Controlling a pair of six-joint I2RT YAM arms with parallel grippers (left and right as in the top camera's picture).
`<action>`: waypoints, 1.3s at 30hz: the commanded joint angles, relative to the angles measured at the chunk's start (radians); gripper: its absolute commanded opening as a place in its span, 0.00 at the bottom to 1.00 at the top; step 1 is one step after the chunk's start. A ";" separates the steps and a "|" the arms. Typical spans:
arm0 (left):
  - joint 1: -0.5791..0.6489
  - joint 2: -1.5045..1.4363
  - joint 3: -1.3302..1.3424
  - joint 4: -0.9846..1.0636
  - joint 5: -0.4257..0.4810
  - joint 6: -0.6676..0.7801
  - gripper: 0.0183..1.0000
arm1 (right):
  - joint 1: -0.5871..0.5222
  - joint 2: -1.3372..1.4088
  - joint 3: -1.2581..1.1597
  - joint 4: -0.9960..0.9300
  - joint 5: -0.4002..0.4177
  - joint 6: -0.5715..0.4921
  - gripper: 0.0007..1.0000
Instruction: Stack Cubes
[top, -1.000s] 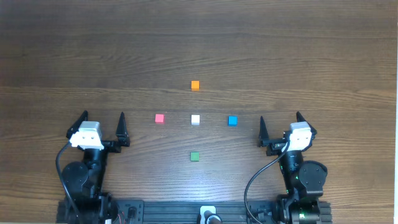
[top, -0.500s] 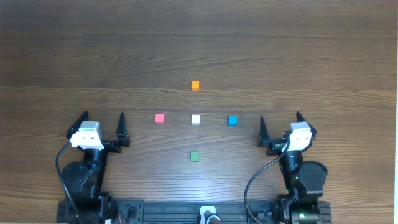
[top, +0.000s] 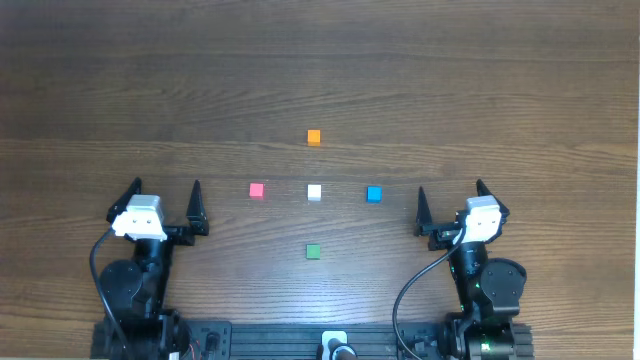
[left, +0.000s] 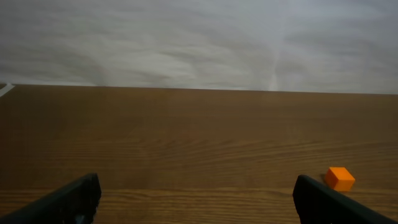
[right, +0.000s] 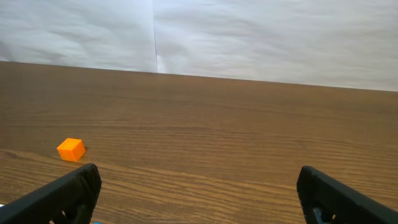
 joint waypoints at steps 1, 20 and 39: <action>0.005 -0.005 -0.005 -0.001 0.013 0.014 1.00 | 0.006 -0.010 -0.010 0.005 -0.015 -0.001 0.99; 0.005 -0.005 -0.005 -0.001 0.013 0.014 1.00 | 0.006 -0.010 -0.010 0.005 -0.015 -0.001 0.99; -0.110 0.405 0.336 -0.105 0.124 -0.140 1.00 | 0.006 -0.010 -0.010 0.005 -0.015 -0.001 0.99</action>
